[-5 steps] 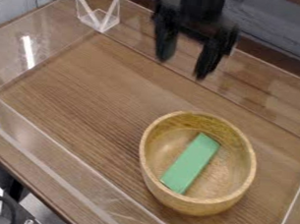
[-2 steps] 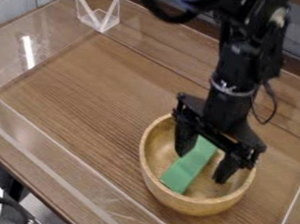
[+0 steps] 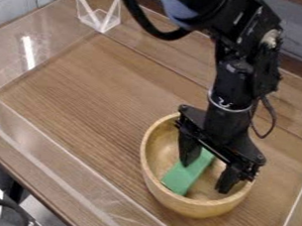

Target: Remove the green block from inside the brown bowl and put it on the table

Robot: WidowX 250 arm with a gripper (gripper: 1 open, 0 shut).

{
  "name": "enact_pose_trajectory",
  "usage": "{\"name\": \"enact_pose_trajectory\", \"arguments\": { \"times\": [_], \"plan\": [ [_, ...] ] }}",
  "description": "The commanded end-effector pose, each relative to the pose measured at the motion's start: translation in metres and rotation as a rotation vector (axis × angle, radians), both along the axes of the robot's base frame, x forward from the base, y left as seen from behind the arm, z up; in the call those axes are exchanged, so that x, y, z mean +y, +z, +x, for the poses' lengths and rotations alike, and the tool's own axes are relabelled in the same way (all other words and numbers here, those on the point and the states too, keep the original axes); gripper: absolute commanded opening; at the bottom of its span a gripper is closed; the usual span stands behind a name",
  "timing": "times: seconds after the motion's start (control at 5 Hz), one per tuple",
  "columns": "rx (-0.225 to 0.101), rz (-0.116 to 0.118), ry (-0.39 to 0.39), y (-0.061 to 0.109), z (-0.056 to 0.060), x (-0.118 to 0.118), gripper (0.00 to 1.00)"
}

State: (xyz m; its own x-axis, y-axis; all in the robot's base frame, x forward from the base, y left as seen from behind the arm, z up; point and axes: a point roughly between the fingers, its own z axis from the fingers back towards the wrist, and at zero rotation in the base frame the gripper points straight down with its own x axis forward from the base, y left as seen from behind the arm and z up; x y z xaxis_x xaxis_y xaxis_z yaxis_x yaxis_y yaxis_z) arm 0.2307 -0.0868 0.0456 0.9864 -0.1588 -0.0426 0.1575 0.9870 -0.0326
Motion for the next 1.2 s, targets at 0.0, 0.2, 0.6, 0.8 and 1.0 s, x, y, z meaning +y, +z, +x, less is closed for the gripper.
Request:
{"name": "enact_pose_trajectory", "arguments": {
  "times": [0.0, 0.2, 0.6, 0.8, 1.0],
  "plan": [
    [-0.027, -0.018, -0.001, 0.001, 0.005, 0.001, 1.00],
    [-0.030, -0.025, -0.003, -0.005, 0.006, 0.003, 1.00],
    [-0.032, -0.037, -0.003, -0.016, 0.007, 0.006, 1.00],
    [-0.032, -0.043, -0.002, -0.021, 0.008, 0.007, 1.00],
    [-0.031, -0.049, -0.001, -0.027, 0.009, 0.009, 1.00]
  ]
}}
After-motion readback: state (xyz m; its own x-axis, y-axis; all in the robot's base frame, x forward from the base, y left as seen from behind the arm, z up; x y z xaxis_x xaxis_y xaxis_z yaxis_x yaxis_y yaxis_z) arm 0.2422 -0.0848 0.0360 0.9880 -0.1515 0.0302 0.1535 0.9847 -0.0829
